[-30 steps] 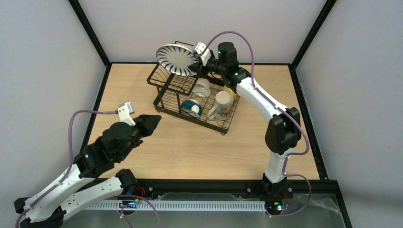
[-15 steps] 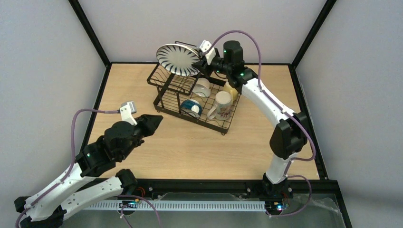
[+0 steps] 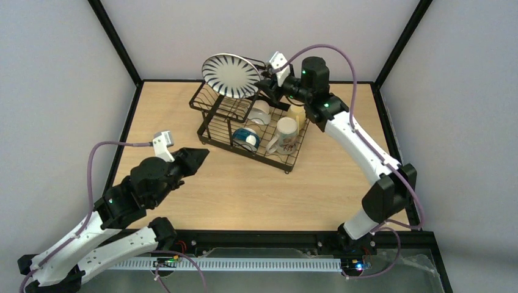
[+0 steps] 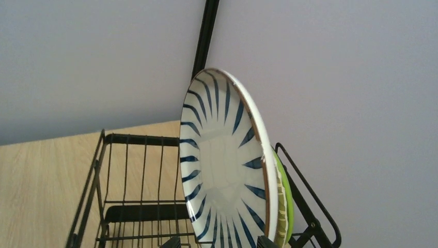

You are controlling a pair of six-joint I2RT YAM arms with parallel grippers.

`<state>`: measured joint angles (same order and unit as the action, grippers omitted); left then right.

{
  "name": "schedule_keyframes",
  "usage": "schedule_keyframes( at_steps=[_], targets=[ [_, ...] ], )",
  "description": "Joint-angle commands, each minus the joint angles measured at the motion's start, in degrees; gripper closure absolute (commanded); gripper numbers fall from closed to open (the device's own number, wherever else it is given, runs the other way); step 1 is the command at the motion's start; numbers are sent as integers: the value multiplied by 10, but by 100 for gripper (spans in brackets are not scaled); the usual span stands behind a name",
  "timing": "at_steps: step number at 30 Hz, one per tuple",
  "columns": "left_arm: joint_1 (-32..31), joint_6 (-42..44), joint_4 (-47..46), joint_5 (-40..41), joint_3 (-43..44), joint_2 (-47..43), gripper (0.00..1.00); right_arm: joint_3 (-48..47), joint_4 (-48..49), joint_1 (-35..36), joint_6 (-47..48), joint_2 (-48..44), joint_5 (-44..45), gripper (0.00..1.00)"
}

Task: Load the mixed dishes into the dish rack
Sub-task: Reset both arms

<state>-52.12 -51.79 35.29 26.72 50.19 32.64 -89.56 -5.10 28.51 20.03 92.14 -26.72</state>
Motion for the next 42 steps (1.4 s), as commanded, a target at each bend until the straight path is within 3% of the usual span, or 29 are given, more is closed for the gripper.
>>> schedule_keyframes(
  at_steps=[1,10,17,22,26,27,29,32,34,42],
  targets=[
    [-3,0,4,-4,12,-5,13,26,11,0,-57,-57,44,16],
    [-3,15,31,-9,61,-5,13,43,-54,0,-131,-140,169,13],
    [-3,41,29,21,47,-16,7,126,-110,0,-184,-215,362,0],
    [-2,123,-12,105,45,34,1,193,-122,-6,-184,-251,441,0],
    [4,226,-34,169,90,140,1,200,-139,-29,-198,-241,455,0],
    [19,247,-34,161,106,171,1,203,-137,-36,-199,-238,459,0],
    [110,262,-31,86,140,233,1,206,-138,-56,-215,-228,451,0],
    [269,231,-52,-74,149,288,1,211,-138,-92,-233,-215,440,0],
    [347,200,-73,-129,139,307,1,219,-136,-116,-246,-215,425,0],
    [381,251,-98,-40,176,381,1,255,-108,-163,-252,-211,428,0]
  ],
)
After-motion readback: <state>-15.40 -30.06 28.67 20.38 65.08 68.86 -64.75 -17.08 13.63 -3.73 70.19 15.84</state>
